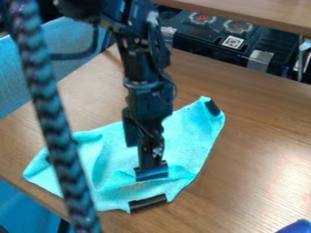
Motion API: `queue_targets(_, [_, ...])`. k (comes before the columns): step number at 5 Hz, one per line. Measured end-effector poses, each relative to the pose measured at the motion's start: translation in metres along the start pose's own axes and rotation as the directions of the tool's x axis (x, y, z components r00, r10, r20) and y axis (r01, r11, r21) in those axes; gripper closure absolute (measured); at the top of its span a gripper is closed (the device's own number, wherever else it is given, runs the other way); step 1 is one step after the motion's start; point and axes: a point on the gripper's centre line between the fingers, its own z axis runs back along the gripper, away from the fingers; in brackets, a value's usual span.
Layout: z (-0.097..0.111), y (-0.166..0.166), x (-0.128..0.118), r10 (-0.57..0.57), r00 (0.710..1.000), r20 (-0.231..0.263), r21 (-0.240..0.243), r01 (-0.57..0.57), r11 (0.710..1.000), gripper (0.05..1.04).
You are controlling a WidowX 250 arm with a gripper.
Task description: Unfold the cloth from the bottom right to the top left
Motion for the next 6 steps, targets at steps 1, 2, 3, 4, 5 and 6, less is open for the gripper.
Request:
queue_targets(1, [-0.003,-0.004,0.002,-0.006,1.000,-0.005,0.001,0.006,1.000,0.084])
queue_targets(2, [-0.007,-0.008,0.000,-0.016,1.000,-0.021,-0.002,0.016,1.000,0.084])
queue_targets(3, [-0.009,-0.008,0.001,-0.015,1.000,-0.016,0.004,0.015,1.000,0.084])
queue_targets(4, [-0.013,-0.011,0.000,-0.016,0.999,-0.030,-0.002,0.016,1.000,0.084])
queue_targets(5, [-0.015,-0.013,0.001,-0.025,0.999,-0.038,-0.004,0.025,1.000,0.084])
queue_targets(6, [-0.017,-0.013,0.003,-0.022,0.999,-0.040,-0.002,0.022,1.000,0.126])
